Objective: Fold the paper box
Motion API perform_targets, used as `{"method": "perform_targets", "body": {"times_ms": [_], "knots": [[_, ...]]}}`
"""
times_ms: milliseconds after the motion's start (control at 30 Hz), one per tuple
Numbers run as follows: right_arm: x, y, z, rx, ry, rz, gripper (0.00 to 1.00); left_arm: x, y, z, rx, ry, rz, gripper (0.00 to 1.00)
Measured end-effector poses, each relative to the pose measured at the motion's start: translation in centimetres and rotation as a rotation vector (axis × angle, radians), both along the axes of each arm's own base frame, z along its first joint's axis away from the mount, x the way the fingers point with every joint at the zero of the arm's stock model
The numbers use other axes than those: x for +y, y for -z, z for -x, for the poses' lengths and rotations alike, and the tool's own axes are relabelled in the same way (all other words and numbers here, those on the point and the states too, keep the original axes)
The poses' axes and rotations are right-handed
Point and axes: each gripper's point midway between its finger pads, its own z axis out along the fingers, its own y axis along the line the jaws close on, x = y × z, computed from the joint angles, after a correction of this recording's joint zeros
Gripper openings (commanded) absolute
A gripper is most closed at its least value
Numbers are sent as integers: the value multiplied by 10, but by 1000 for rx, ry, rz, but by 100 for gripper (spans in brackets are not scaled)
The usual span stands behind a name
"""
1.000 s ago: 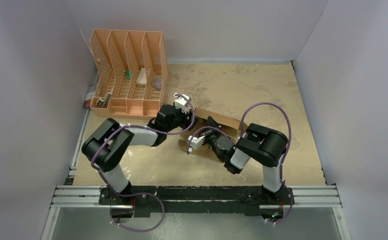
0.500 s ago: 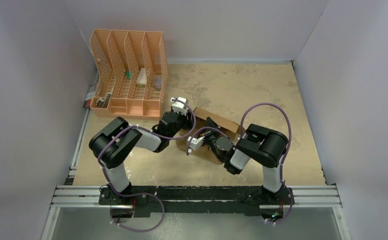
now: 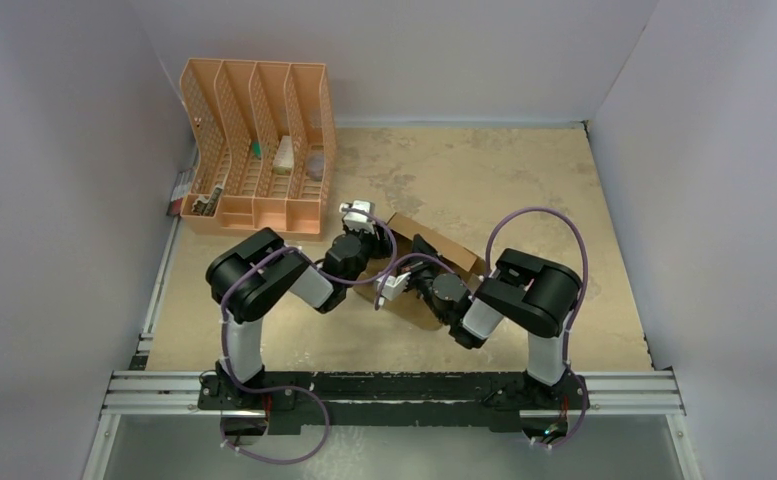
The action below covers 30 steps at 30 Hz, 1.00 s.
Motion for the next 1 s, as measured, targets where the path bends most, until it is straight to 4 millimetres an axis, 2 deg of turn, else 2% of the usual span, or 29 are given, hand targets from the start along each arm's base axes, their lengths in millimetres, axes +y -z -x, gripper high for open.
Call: {"method": "perform_targets", "body": {"times_ms": [100, 267, 467, 767, 1000], "knots": [[0, 0, 1, 11, -8, -1, 4, -1, 4, -2, -13, -5, 21, 52], [2, 1, 3, 18, -20, -4, 4, -3, 8, -4, -27, -8, 32, 41], [4, 2, 3, 22, -29, -7, 4, -4, 6, -6, -38, -45, 50, 35], [12, 2, 2, 29, -58, -5, 4, 6, 6, -5, -47, -180, 76, 29], [17, 3, 4, 42, -88, -5, 4, 13, 5, -3, -42, -300, 98, 20]]}}
